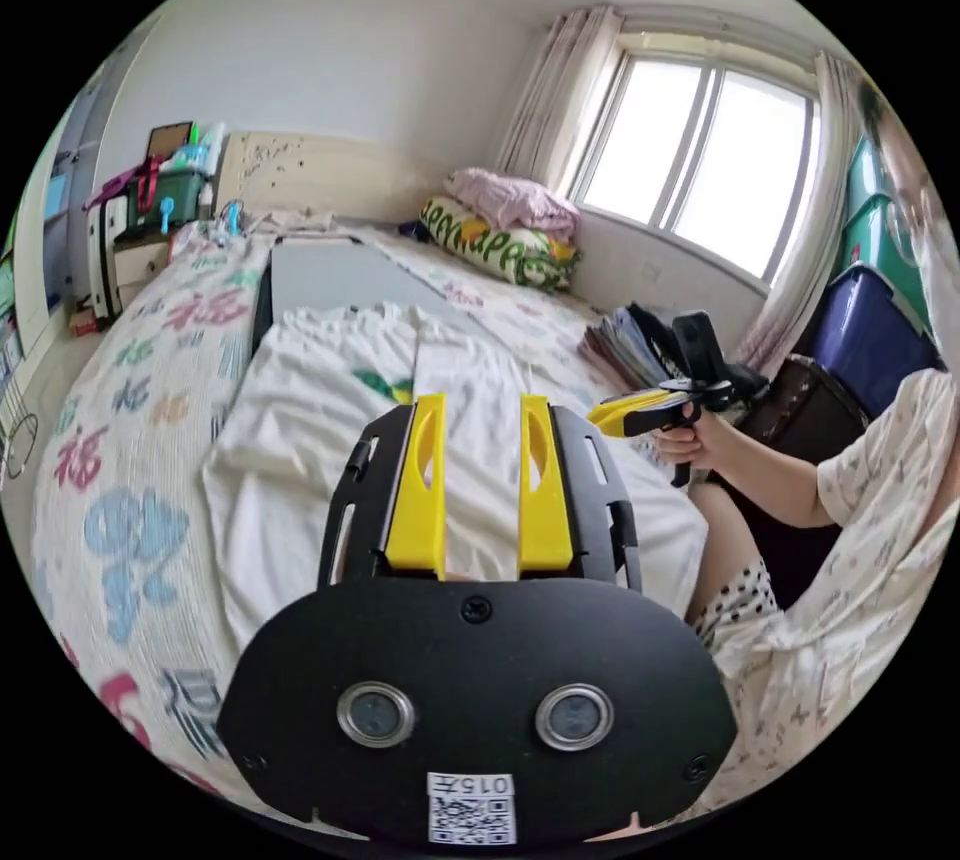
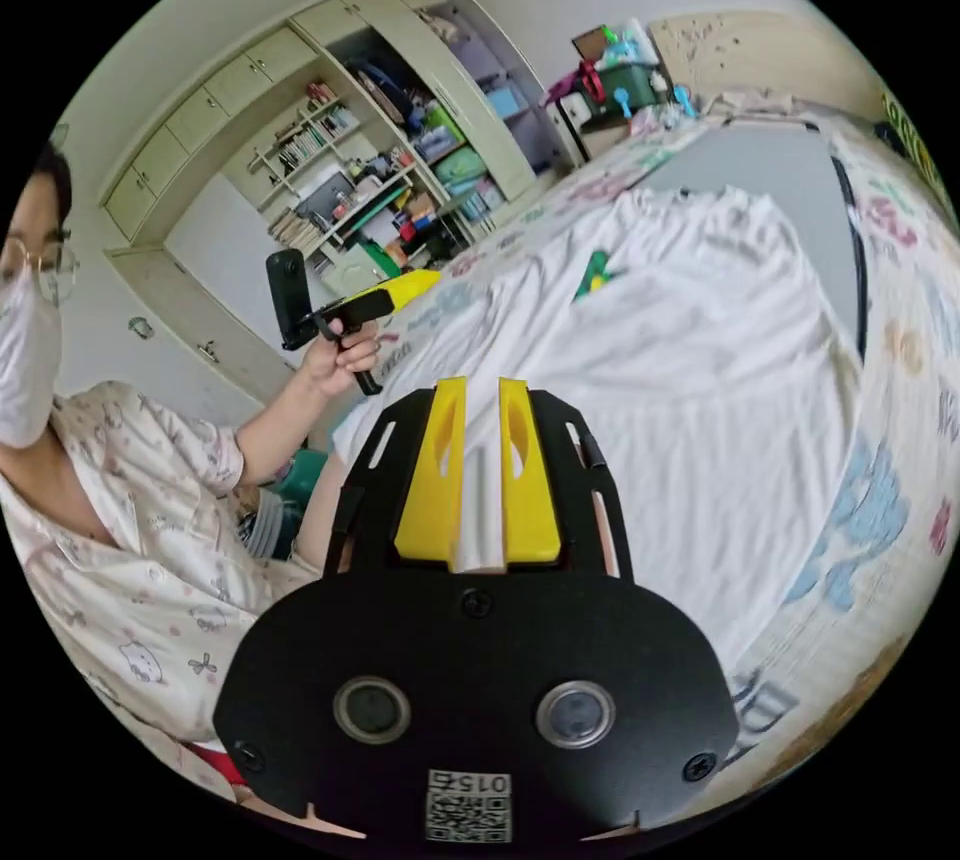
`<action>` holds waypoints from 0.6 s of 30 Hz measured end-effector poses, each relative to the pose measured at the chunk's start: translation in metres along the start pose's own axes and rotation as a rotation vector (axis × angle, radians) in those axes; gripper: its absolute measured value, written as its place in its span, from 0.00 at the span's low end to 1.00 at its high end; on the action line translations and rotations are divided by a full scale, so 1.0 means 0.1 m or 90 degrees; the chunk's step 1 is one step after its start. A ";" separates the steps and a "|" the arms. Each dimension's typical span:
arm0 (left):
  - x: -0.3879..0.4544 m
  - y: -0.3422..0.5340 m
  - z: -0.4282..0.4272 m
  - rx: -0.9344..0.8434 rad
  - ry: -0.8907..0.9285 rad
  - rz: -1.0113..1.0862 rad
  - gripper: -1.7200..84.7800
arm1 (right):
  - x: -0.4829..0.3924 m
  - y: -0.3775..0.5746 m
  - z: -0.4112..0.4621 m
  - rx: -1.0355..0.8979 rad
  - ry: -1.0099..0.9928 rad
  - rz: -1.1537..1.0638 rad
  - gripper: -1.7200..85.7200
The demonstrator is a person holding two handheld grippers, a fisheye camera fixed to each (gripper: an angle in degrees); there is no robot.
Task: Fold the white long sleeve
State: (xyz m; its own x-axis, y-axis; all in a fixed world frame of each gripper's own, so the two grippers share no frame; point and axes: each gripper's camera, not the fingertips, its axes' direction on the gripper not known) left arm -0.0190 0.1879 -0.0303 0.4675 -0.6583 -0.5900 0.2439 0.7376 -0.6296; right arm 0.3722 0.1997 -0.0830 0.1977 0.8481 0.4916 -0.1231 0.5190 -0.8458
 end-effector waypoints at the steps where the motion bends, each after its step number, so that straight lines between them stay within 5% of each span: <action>1: 0.08 0.12 -0.03 -0.017 -0.003 -0.001 0.15 | -0.02 0.11 0.06 -0.013 0.001 0.010 0.11; 11: 1.16 1.01 -0.50 -0.078 -0.013 0.037 0.16 | 0.04 0.86 0.47 -0.024 -0.083 0.099 0.12; 18: 1.61 1.21 -0.57 -0.109 -0.061 0.103 0.17 | 0.33 1.03 0.46 0.004 0.007 0.152 0.11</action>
State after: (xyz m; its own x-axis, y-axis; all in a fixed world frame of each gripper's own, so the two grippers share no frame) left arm 0.0371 0.1629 -0.2302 0.5686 -0.5107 -0.6449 0.0160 0.7907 -0.6121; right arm 0.3209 0.2858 -0.1446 0.1729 0.9458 0.2749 -0.1737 0.3040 -0.9367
